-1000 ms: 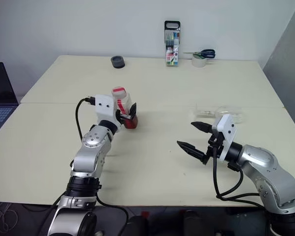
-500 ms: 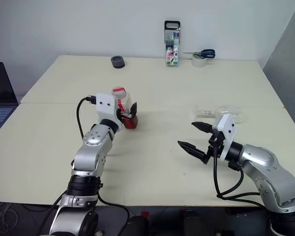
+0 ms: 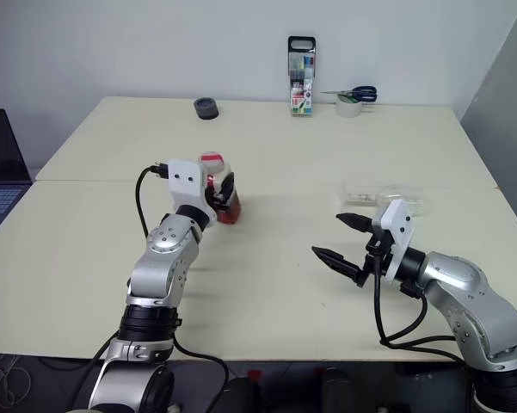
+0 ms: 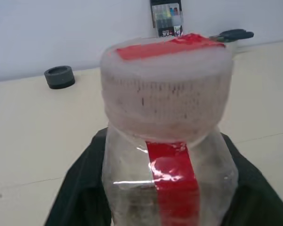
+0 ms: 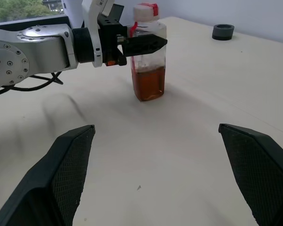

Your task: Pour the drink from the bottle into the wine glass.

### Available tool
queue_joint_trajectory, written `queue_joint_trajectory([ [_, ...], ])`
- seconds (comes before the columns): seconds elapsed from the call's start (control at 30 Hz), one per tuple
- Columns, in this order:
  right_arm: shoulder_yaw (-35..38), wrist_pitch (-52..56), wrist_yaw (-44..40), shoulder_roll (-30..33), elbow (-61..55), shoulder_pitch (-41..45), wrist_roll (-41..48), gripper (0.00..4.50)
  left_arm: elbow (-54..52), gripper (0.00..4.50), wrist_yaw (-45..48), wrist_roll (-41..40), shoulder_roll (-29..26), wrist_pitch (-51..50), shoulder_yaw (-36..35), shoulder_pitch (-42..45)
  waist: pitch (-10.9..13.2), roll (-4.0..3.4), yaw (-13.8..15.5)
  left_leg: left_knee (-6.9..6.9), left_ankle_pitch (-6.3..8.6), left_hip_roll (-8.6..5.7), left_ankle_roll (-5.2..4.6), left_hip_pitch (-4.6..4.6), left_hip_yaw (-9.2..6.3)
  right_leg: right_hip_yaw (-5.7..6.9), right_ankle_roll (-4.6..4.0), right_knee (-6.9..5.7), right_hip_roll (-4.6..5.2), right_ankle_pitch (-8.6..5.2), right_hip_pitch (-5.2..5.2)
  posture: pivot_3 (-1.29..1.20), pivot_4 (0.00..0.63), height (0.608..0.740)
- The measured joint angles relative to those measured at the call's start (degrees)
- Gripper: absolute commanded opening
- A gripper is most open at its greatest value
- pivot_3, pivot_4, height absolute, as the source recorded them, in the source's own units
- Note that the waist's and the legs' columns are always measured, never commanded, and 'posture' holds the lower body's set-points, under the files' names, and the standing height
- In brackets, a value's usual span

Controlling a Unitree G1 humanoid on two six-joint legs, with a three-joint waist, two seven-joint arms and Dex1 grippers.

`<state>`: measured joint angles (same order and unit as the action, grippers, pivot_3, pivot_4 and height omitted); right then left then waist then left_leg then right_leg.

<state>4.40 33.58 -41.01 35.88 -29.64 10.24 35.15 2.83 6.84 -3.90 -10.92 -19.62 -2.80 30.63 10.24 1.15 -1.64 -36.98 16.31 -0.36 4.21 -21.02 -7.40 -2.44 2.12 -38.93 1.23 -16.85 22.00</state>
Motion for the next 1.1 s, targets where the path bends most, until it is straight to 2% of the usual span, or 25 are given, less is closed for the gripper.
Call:
queue_joint_trajectory([
  [0.27,0.00,0.00,0.10,-0.02,0.01,0.65,-0.01,4.50,-0.17,1.91,0.36,-1.85,-0.01,0.05,-1.96,-0.69,0.00,0.00,0.00,0.00,0.00,0.00,0.00,0.00,0.01,0.00,0.00,0.00,0.00,0.00,0.01,0.00,0.150,0.740],
  [0.4,0.00,0.01,1.10,-0.12,-0.02,0.71,-0.13,4.50,-0.32,1.90,4.13,-4.16,-0.64,0.16,-2.62,-1.09,0.00,0.00,0.01,0.00,-0.01,-0.01,0.02,-0.01,0.00,0.00,0.00,0.00,0.01,0.00,0.00,0.00,0.150,0.740],
  [0.57,1.19,1.14,6.03,-1.17,-2.24,0.23,-0.17,4.50,-0.06,1.90,19.56,-9.38,-5.46,-0.77,1.03,-0.44,0.01,0.00,0.00,0.00,-0.03,-0.01,0.06,-0.06,0.01,0.01,0.00,0.00,0.00,0.00,0.03,0.00,0.150,0.740],
  [0.77,1.37,5.33,13.51,-2.80,-7.36,0.34,0.16,4.50,4.23,1.90,38.24,-11.89,-10.15,0.31,6.58,4.94,0.02,-0.01,-0.06,0.02,-0.03,0.01,0.05,-0.07,0.01,0.02,0.00,0.00,-0.04,0.00,0.07,0.00,0.150,0.740],
  [0.97,-0.03,11.49,20.23,-5.85,-11.36,6.87,2.71,4.50,9.15,1.90,53.85,-13.89,-10.30,3.93,10.20,10.29,0.03,-0.03,-0.18,0.02,0.02,0.01,-0.04,-0.10,0.00,0.01,-0.01,-0.01,-0.05,0.00,0.12,0.00,0.150,0.740],
  [1.1,-1.95,14.19,23.08,-7.01,-11.59,9.31,2.44,4.50,11.99,1.90,58.24,-14.03,-9.73,5.65,10.40,12.07,0.03,-0.03,-0.19,0.01,0.04,0.01,-0.09,-0.19,-0.02,0.02,-0.01,-0.01,-0.05,0.00,0.19,0.00,0.150,0.740],
])
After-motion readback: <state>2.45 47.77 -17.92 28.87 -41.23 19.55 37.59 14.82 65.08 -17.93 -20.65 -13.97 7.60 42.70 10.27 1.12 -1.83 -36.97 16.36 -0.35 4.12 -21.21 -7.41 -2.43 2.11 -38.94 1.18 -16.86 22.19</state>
